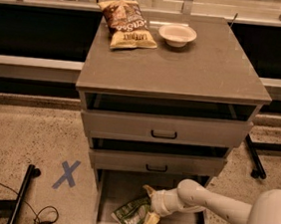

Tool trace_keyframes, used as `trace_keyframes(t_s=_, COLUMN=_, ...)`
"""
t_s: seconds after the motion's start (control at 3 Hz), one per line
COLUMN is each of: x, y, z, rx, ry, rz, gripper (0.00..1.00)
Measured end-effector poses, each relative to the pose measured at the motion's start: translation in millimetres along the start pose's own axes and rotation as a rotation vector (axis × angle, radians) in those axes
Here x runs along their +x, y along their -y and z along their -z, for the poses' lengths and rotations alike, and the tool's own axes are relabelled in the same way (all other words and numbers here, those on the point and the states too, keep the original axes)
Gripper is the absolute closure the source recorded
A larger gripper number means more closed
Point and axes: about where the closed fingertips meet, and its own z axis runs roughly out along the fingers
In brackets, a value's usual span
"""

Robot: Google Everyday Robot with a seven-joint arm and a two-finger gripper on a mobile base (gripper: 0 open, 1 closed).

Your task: Pick green jalapeno chip bag from bottom drawer and place on counter

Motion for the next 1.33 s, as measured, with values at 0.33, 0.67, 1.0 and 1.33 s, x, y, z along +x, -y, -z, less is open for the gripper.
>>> trace_keyframes(t_s=0.33, x=30, y=12, z=-45, rx=-0.05, ry=-0.03, rz=0.03, gripper=0.0)
trace_keyframes(t_s=0.67, x=51, y=25, z=-79, rx=-0.081, ry=-0.019, rz=0.009, gripper=0.0)
trace_keyframes(t_s=1.0, x=61, y=40, z=-99, rx=-0.082, ry=-0.008, rz=-0.011, gripper=0.19)
trace_keyframes(t_s=1.33, x=79, y=43, z=-118, rx=-0.102, ry=0.04, rz=-0.029, gripper=0.42)
